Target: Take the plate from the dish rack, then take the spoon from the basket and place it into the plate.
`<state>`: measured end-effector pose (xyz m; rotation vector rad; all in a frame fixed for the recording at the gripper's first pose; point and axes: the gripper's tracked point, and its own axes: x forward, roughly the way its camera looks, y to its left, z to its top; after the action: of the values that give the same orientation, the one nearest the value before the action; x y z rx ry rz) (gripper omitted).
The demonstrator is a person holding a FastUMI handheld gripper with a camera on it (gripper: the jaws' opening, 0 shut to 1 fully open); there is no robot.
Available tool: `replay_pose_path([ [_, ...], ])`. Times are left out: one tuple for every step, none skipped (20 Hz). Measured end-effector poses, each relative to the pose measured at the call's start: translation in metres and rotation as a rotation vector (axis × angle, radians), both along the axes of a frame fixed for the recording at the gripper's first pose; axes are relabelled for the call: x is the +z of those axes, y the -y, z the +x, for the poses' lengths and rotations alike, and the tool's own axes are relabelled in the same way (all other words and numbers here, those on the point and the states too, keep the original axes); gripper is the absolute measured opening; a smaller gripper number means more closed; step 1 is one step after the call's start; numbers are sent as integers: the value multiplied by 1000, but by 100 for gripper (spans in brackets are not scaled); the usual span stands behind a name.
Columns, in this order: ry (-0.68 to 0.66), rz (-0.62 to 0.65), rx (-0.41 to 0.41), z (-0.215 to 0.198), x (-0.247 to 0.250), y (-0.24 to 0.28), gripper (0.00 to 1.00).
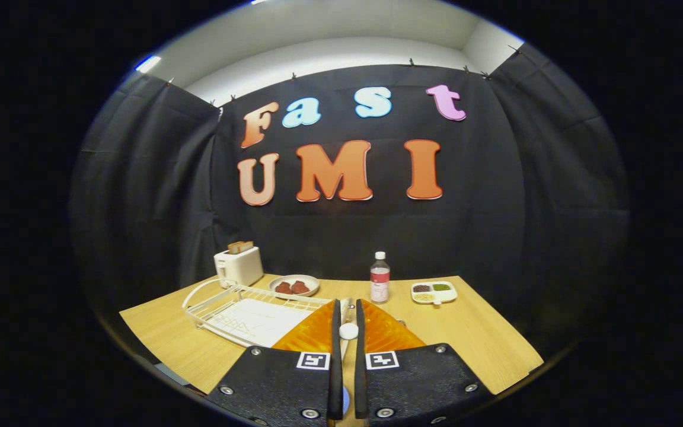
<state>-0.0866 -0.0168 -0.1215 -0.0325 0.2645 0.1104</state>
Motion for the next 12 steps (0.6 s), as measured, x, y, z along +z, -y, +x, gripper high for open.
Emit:
replay_pose_path([
  [-3,16,35,-5,-4,-8,8],
  [-6,31,60,-9,-6,-15,8],
  [-17,43,80,-12,-12,-20,8],
  [-33,52,103,-17,-19,-26,8],
  [-43,57,123,-20,-24,-31,8],
  [-52,55,143,-23,-30,-36,8],
  [-65,53,164,-26,-36,-40,8],
  [-87,54,188,-30,-47,-46,8],
  [-107,56,205,-32,-56,-51,8],
  [-127,58,220,-34,-65,-54,8],
  [-142,63,232,-37,-74,-57,8],
  [-154,74,240,-38,-82,-59,8],
])
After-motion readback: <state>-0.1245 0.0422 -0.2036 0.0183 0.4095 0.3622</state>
